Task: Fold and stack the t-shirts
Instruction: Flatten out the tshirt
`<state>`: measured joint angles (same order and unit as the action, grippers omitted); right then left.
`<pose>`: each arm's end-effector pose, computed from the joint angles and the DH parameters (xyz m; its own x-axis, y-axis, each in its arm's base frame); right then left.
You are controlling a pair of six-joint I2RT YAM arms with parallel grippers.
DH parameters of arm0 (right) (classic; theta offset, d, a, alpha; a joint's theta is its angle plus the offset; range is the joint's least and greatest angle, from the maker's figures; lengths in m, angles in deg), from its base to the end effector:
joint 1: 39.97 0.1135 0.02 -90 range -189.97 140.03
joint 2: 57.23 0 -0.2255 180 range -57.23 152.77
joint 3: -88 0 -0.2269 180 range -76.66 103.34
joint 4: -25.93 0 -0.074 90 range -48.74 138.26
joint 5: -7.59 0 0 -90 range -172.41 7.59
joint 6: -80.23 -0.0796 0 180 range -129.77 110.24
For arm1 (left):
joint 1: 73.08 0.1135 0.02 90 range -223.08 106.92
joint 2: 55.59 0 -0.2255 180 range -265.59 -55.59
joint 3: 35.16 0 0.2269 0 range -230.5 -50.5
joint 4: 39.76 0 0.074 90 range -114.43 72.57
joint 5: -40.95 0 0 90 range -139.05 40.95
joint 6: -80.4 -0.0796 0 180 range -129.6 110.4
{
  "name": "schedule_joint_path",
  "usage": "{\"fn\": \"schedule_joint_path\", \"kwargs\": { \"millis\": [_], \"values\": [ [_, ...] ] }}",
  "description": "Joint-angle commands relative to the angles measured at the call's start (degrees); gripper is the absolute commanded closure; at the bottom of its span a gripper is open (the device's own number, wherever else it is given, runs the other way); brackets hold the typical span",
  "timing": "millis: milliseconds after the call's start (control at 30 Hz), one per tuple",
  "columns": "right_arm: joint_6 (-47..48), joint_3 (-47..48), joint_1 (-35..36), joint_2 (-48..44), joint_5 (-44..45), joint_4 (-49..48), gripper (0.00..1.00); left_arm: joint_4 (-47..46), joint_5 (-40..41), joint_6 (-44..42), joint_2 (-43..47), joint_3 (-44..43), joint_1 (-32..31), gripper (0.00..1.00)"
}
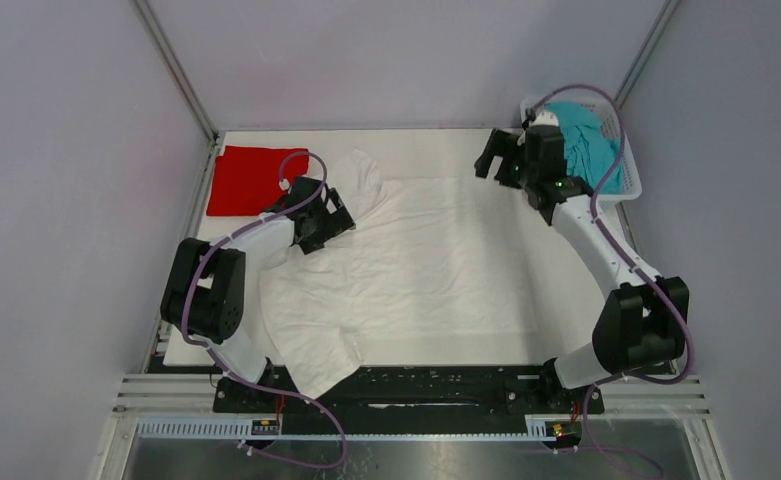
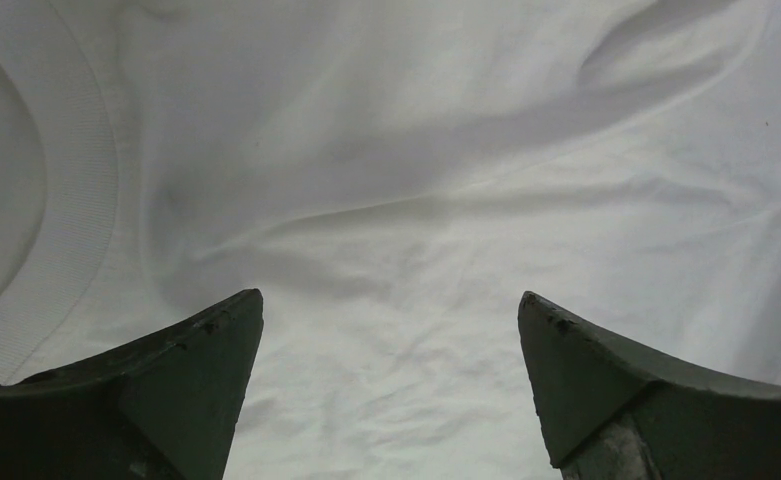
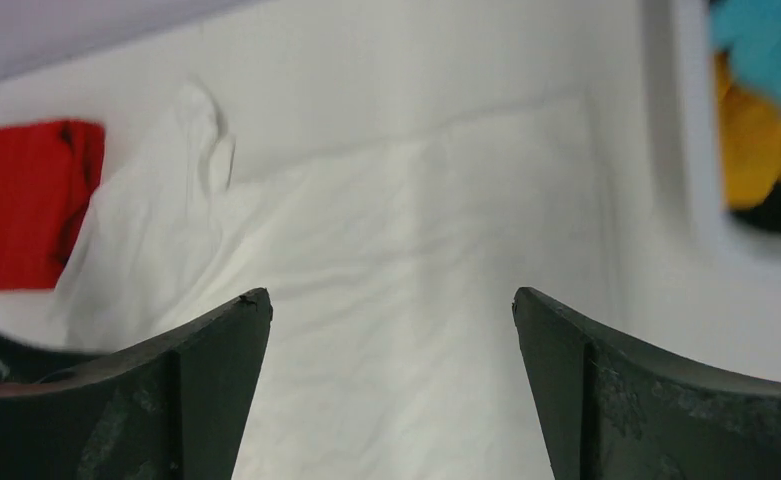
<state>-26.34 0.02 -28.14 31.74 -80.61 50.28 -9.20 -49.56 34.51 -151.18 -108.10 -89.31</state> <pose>0.3779 0.0766 0.2953 -0.3910 0.2093 -0.8963 -0.0675 0.9646 0.2548 0.3295 -0.0966 0.1275 -0.7502 -0.5065 -0.4250 -0.3309 0.8441 -0.4220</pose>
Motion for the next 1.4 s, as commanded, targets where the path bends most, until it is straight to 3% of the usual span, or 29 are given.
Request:
{"fn": "schedule_joint_path", "kwargs": {
  "millis": [0, 233, 433, 833, 1000, 1167, 1367],
  "values": [
    [-16.5, -14.2, 4.4, -2.6, -8.1, 3.4, 0.01, -0.3, 1.4, 1.4, 2.3, -0.1, -1.1, 0.01],
    [-18.6, -26.3, 8.2, -4.0, -8.9, 3.1, 0.01, -4.7, -0.5, 3.3, 2.8, 5.6, -4.9, 0.01],
    [-19.4, -25.2, 8.1, 3.2, -9.0, 3.2, 0.00, -5.1, -2.0, 3.4, -3.2, 2.3, -5.0, 0.01],
    [-22.0, -19.4, 0.0, 13.5, -9.6, 5.5, 0.01, 0.0, -3.0, 1.9, -20.9, -17.3, -4.9, 0.01],
    [-20.8, -13.9, -1.1, 16.2, -9.8, 6.3, 0.00, 2.2, -3.9, 1.4, -24.4, -24.4, -4.5, 0.01],
    [-16.8, -13.1, -1.0, 10.5, -7.4, 8.3, 0.00, 3.5, -4.4, -1.3, -18.1, -24.9, -4.6, 0.01],
    [-16.9, -24.2, -1.0, -6.1, -2.6, 8.9, 0.00, 1.8, -2.1, -2.2, 1.3, -8.5, -7.7, 0.01]
  ]
}}
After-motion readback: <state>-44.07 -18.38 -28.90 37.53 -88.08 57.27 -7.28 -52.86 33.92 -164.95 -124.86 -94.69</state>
